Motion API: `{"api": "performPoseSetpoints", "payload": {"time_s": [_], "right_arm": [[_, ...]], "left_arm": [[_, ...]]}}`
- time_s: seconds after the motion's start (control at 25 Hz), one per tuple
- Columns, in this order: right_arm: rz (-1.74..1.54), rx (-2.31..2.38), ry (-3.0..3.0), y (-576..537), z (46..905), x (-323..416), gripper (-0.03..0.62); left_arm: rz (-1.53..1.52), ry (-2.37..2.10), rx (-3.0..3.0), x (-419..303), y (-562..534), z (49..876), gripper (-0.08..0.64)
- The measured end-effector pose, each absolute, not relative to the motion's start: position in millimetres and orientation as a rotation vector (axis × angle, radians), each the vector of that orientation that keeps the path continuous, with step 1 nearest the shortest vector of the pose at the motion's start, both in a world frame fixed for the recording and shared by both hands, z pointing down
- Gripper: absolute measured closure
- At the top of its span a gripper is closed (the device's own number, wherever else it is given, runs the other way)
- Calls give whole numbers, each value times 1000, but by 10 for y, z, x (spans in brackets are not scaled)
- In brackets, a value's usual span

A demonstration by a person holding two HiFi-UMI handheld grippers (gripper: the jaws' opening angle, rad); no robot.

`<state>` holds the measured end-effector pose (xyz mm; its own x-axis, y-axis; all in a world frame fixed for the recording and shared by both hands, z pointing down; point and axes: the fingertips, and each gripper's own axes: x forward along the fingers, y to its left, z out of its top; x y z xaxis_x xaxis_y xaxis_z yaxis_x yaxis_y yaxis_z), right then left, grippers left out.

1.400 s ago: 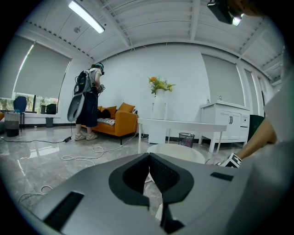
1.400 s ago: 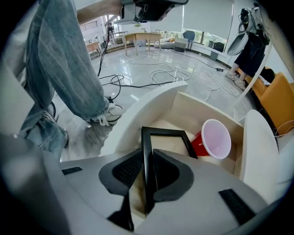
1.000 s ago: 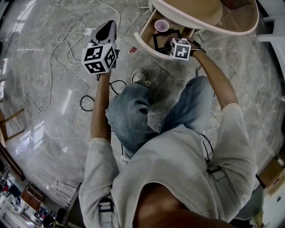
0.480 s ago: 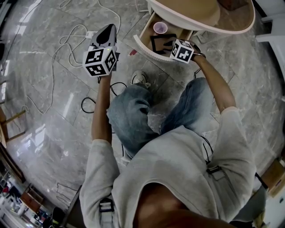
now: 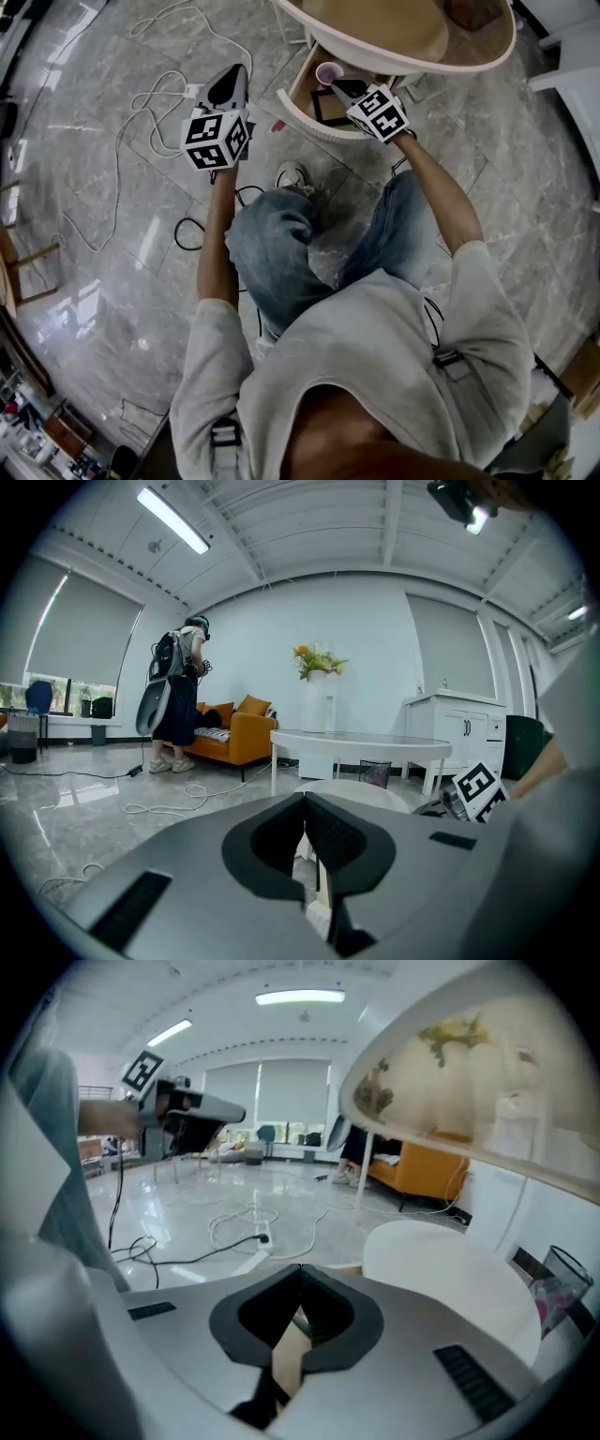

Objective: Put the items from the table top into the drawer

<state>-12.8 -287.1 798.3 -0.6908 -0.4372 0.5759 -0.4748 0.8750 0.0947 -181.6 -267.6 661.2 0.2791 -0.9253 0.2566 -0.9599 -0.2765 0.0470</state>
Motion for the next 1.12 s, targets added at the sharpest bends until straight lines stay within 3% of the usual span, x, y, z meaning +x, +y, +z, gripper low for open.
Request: {"api": "performPoseSetpoints", "payload": {"time_s": [0.64,1.12], "right_arm": [[73,1148,-2648,-2479,6726,259,569],[39,1258,-2647,-2501,6479,471,569]], "left_arm": [[208,-1795,2347,-1791,-2212,6487,545],[170,-1807,2337,-1795,-2153,6458,545]]}}
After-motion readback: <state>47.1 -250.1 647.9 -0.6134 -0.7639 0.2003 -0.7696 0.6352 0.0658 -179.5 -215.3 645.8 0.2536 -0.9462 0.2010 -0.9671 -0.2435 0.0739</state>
